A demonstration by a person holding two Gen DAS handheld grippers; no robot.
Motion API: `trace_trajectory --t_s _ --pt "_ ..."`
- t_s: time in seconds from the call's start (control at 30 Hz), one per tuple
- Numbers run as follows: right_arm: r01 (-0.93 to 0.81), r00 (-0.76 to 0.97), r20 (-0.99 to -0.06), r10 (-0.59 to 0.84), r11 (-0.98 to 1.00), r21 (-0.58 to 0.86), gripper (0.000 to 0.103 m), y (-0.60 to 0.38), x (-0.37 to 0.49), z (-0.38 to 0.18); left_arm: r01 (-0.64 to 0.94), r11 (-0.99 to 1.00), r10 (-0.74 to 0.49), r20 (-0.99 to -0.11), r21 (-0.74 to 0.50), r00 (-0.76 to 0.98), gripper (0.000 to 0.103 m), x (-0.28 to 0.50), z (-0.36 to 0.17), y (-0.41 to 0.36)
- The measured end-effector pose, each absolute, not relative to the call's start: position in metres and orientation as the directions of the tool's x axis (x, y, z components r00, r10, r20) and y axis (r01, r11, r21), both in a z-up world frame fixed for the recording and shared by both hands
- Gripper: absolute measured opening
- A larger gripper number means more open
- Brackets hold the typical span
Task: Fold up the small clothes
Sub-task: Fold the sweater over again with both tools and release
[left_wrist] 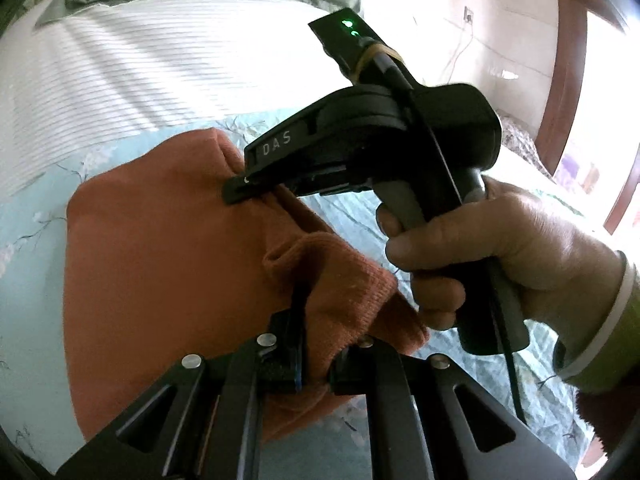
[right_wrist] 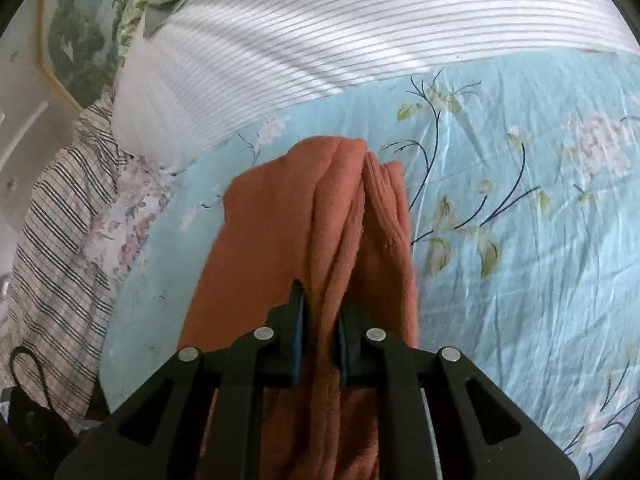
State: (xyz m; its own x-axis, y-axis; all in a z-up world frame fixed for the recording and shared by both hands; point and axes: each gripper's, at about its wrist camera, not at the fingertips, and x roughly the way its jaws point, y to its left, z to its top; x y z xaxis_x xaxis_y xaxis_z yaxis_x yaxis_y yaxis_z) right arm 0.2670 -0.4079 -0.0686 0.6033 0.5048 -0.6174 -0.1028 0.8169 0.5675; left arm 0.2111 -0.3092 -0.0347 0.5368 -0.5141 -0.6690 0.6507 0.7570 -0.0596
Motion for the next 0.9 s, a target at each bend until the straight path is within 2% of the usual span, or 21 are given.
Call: trace_trajectory --t_s 0.23,0.4,0.43,0.47,0.5,0.53,0.57,0.6,0.63,0.73,0.9 --pt "-0.042 0.6 -0.647 0.47 0.826 0.562 0.015 -0.412 0.257 -0.084 0.666 0.742 -0.519 -0.692 -0.074 0.502 0.008 0.228 -0.049 -0.313" --pt "-0.028 0.617 -0.662 0.426 0.853 0.522 0.015 -0.404 0.244 -0.073 0.682 0.722 -0.54 -0.71 -0.115 0.452 0.017 0.227 -0.052 -0.301" --pt "-0.031 0.617 -0.666 0.42 0.858 0.513 0.015 -0.403 0.243 -0.071 0.682 0.718 -0.551 -0.712 -0.139 0.435 0.026 0.226 -0.049 -0.293" --pt "-0.03 0.616 -0.674 0.409 0.866 0.498 0.017 -0.401 0.241 -0.069 0.678 0.718 -0.557 -0.713 -0.157 0.426 0.042 0.226 -0.047 -0.286" --pt "-0.02 0.619 -0.682 0.389 0.876 0.481 0.019 -0.4 0.238 -0.065 0.666 0.725 -0.561 -0.712 -0.176 0.423 0.05 0.225 -0.044 -0.275" --pt "-0.01 0.631 -0.682 0.369 0.883 0.469 0.026 -0.4 0.232 -0.061 0.648 0.738 -0.558 -0.712 -0.191 0.426 0.066 0.224 -0.041 -0.262" --pt "-0.006 0.648 -0.672 0.358 0.886 0.465 0.032 -0.402 0.227 -0.058 0.634 0.746 -0.56 -0.707 -0.204 0.432 0.072 0.224 -0.039 -0.25" --pt "-0.001 0.67 -0.656 0.346 0.885 0.466 0.046 -0.405 0.22 -0.054 0.618 0.755 -0.563 -0.701 -0.22 0.438 0.072 0.224 -0.037 -0.236" --pt "0.008 0.687 -0.643 0.338 0.882 0.471 0.054 -0.409 0.215 -0.052 0.594 0.77 -0.559 -0.697 -0.234 0.449 0.073 0.227 -0.034 -0.217" --pt "0.026 0.682 -0.642 0.351 0.865 0.501 0.055 -0.417 0.211 -0.056 0.512 0.82 -0.524 -0.698 -0.258 0.487 0.078 0.239 -0.031 -0.176" --pt "0.03 0.626 -0.669 0.399 0.846 0.533 0.056 -0.415 0.218 -0.07 0.354 0.869 -0.487 -0.722 -0.346 0.491 0.079 0.287 -0.044 -0.117"
